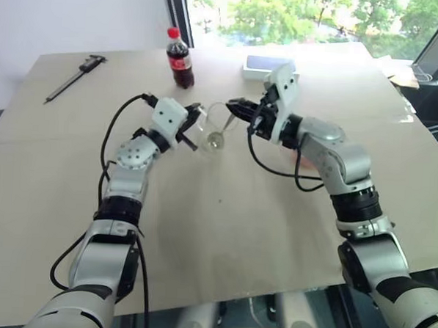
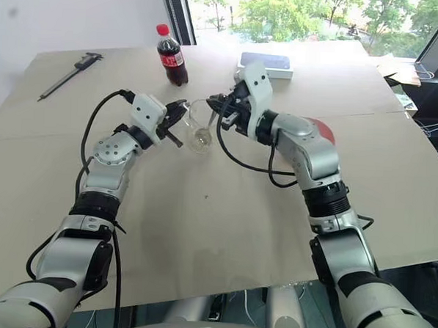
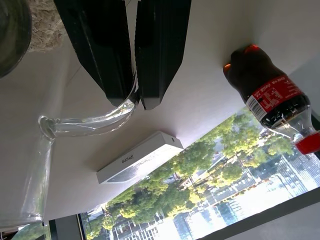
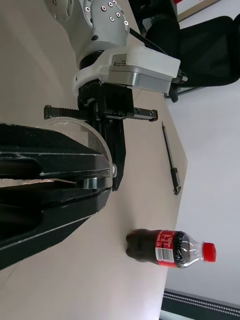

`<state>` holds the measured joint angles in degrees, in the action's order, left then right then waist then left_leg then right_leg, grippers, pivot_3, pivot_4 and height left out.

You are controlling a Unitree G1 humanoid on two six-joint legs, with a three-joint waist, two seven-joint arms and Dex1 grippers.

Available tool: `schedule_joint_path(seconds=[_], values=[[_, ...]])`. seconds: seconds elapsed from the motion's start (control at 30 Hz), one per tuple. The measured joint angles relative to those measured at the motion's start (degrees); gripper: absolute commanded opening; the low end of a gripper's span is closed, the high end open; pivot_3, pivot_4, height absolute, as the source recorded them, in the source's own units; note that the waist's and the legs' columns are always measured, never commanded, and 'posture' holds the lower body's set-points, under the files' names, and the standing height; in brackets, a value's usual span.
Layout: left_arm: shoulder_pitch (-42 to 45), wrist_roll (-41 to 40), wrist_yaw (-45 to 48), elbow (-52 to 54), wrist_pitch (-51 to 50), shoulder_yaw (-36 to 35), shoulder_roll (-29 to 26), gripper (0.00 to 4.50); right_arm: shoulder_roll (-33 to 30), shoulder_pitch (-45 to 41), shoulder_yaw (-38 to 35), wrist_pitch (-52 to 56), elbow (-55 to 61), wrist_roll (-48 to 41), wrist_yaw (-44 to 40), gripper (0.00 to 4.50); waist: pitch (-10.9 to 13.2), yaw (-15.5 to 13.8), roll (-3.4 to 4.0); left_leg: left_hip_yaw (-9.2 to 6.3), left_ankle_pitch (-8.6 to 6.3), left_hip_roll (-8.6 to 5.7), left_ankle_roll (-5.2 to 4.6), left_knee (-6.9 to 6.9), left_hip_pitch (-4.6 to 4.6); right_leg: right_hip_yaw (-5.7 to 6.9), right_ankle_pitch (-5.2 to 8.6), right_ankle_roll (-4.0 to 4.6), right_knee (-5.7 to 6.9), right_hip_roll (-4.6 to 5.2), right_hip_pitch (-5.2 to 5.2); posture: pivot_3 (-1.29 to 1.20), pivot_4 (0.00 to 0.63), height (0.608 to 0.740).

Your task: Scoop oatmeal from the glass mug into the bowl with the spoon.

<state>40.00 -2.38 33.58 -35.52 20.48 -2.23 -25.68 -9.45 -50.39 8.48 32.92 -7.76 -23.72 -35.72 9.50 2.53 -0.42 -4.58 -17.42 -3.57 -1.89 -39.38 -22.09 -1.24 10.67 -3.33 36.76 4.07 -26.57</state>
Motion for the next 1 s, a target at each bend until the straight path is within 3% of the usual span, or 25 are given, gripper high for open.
schedule_joint_path(seconds=[0.23, 0.57, 1.0], values=[[0.0, 0.01, 0.03, 0.0, 0.01, 0.4, 0.39, 0.05, 4.02, -0.51, -8.42, 12.14, -0.38, -5.15, 7.48, 0.0, 0.0, -0.08, 0.0, 0.0, 0.0, 0.0, 0.0, -0.01, -0.02, -0.01, 0.0, 0.0, 0.02, 0.02, -0.01, 0.0, 0.15, 0.74], [0.21, -0.01, -0.02, -0.06, 0.12, 0.55, 1.84, 0.05, 4.27, -6.69, -21.26, 23.66, -2.24, -13.35, 16.55, 0.0, 0.0, -0.05, 0.0, 0.0, 0.0, -0.01, 0.0, -0.01, -0.04, -0.01, 0.0, 0.0, 0.04, 0.03, -0.02, 0.0, 0.15, 0.74], [2.56, -2.27, -2.49, -5.74, 1.59, -0.07, 9.03, 0.05, 3.98, -11.2, -40.06, 40.63, -4.69, -23.84, 36.52, 0.0, -0.02, -0.14, -0.01, 0.03, 0.01, -0.02, -0.01, -0.04, -0.09, -0.03, 0.0, 0.0, 0.07, 0.07, -0.04, 0.0, 0.15, 0.74]])
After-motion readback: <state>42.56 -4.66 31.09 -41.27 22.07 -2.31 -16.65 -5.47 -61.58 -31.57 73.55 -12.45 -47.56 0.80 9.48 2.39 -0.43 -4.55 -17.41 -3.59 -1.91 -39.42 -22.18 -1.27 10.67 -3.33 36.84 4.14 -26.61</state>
